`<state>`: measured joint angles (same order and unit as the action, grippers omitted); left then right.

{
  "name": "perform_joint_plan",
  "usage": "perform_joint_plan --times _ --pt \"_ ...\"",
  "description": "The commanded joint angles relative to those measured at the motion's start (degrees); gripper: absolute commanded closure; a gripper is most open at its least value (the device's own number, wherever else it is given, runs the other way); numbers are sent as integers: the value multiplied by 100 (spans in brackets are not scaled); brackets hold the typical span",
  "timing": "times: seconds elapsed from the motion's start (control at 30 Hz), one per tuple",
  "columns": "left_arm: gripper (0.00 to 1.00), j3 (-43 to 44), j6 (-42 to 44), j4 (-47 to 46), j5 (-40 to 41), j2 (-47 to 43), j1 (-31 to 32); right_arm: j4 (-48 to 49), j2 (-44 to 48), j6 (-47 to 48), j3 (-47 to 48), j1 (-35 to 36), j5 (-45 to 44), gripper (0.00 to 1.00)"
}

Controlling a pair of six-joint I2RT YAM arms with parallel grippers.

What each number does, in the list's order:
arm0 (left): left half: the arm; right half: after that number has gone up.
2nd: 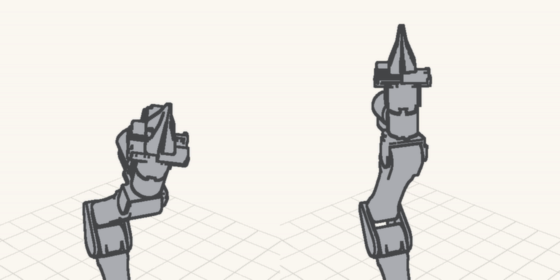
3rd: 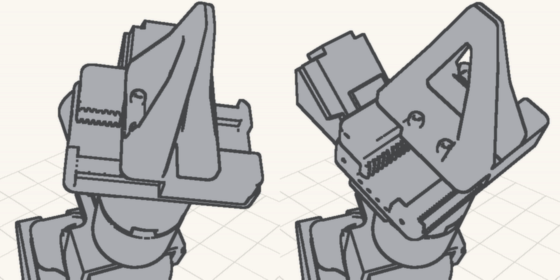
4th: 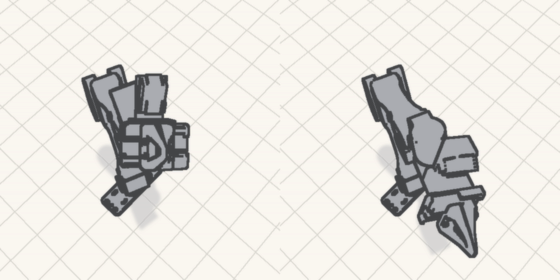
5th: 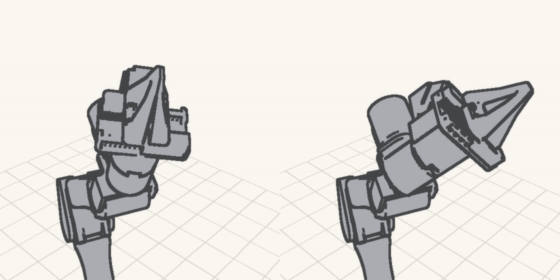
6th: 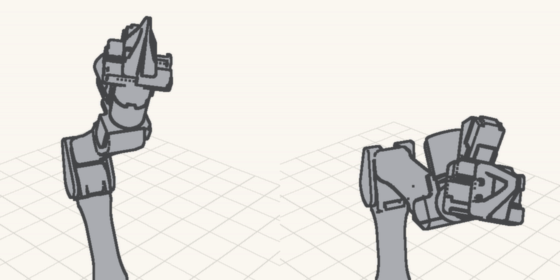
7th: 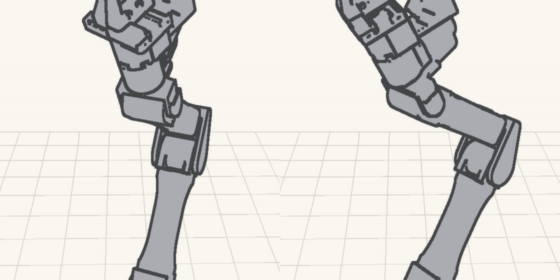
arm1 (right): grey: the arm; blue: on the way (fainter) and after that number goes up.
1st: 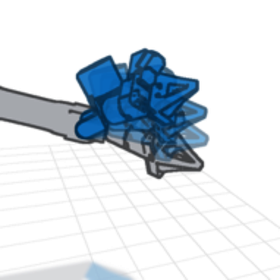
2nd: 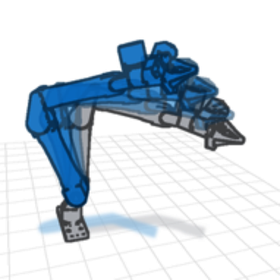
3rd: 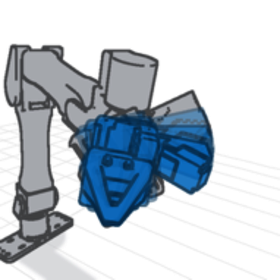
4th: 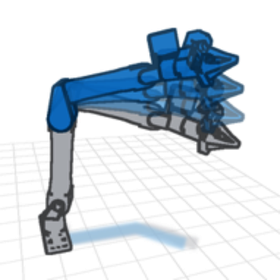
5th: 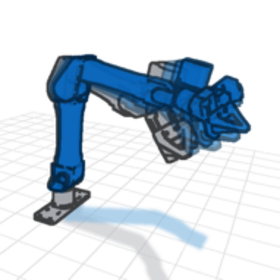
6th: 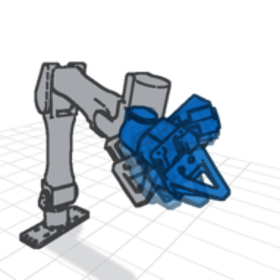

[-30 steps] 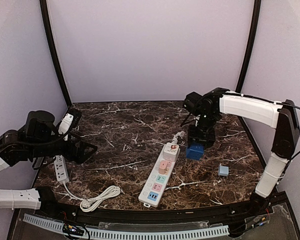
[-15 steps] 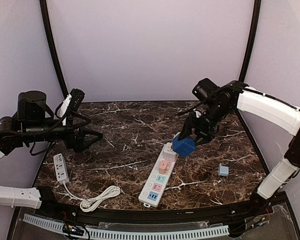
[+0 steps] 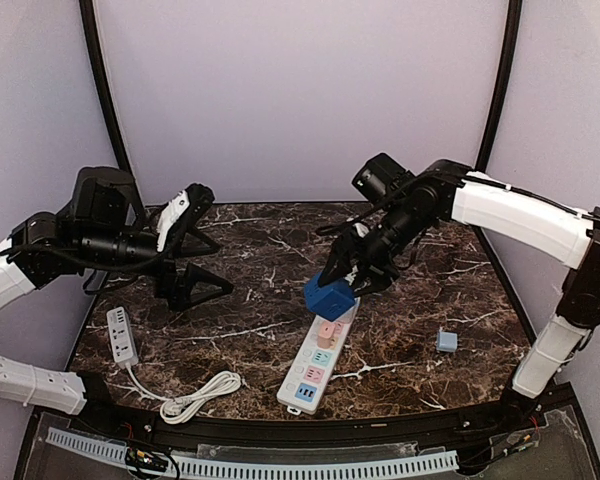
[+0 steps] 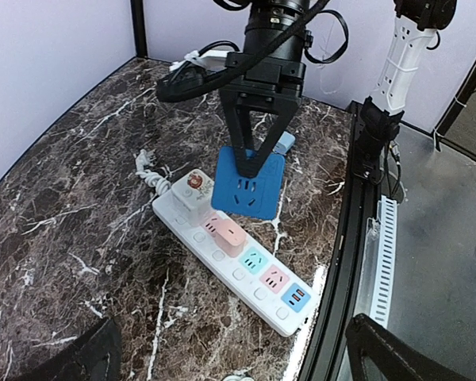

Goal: Insert the plug

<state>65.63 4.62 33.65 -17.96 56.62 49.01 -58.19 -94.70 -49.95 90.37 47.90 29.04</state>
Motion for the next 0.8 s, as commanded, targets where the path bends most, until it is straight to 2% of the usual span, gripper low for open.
perform_joint_plan --times 0.0,0.43,0.77 --pt "1 204 188 -85 -652 382 -12 275 -346 -106 618 298 222 90" --pt "1 78 932 -433 -598 1110 290 487 -1070 -360 1635 897 557 92" --pt "7 -229 1128 -644 -459 1190 293 590 -1208 -388 1893 966 752 93"
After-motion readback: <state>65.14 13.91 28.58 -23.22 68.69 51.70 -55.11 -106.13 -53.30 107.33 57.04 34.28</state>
